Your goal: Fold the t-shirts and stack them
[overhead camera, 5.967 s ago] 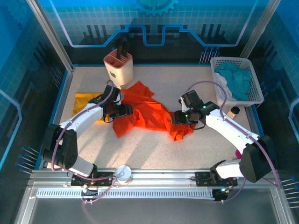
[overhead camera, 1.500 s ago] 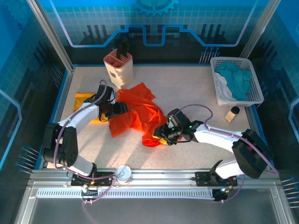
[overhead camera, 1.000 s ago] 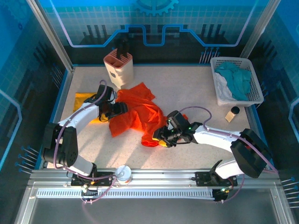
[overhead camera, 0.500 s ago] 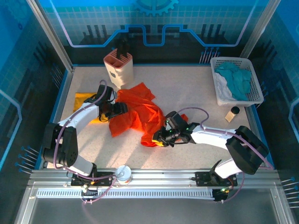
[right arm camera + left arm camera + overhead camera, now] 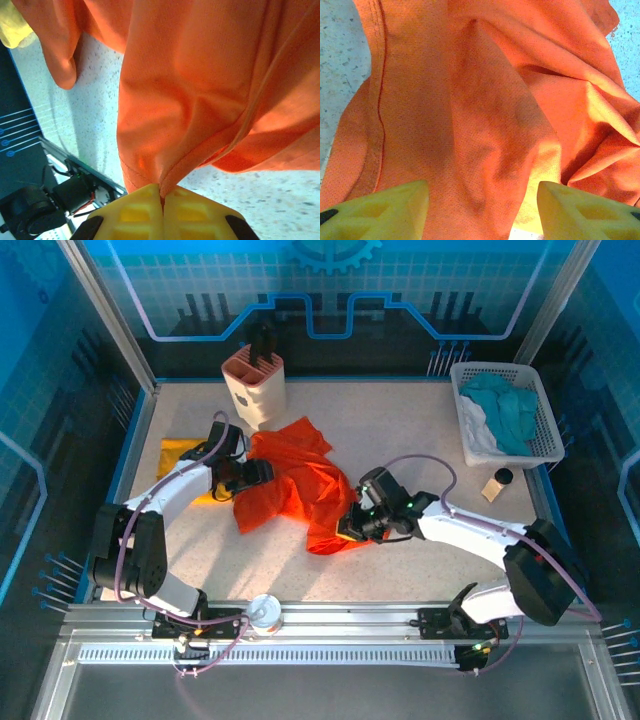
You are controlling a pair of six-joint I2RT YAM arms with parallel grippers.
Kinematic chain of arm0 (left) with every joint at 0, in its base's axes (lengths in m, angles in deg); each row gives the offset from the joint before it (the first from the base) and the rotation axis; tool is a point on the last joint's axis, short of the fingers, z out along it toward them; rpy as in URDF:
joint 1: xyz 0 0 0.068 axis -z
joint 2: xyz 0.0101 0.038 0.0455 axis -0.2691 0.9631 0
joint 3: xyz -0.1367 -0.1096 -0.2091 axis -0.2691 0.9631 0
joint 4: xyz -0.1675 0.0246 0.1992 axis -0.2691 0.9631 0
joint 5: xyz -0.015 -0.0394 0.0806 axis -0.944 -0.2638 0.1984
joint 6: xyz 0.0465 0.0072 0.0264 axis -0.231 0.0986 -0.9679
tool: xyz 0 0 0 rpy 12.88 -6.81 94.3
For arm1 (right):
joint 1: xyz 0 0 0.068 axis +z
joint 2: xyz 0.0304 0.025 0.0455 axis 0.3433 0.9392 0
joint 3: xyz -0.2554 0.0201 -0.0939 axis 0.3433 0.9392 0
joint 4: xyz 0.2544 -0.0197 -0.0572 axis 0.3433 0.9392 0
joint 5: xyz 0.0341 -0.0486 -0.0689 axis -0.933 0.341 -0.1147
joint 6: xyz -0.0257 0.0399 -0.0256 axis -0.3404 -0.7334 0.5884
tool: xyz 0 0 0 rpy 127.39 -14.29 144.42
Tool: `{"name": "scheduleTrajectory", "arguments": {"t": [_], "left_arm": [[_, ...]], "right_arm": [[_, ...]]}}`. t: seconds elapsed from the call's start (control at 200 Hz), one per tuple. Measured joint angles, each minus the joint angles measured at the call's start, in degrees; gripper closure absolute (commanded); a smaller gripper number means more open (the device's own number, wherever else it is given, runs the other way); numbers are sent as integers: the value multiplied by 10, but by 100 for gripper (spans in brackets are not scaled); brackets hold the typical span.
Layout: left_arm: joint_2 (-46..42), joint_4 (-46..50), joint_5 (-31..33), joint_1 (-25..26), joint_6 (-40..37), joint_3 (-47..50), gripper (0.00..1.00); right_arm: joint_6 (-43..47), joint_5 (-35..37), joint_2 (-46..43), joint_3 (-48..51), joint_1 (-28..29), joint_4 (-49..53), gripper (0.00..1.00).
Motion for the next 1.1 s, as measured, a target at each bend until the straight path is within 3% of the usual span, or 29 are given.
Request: {"name": "scheduleTrajectory", "arguments": {"t": [0.295,0.555,0.876,1.101], "left_arm": [[0,0,0,0,0,0,40],[0,0,0,0,0,0,40],[0,0,2,0,1,0,40],[-2,0,2,0,2,7,40]], "right_arm": [[174,70,-3,-136,-113,160,97],[289,163,46,-274,-222,219,98],[319,239,182,-480,-312,217,99],[309,268,308,-606,-358,220,92]]}}
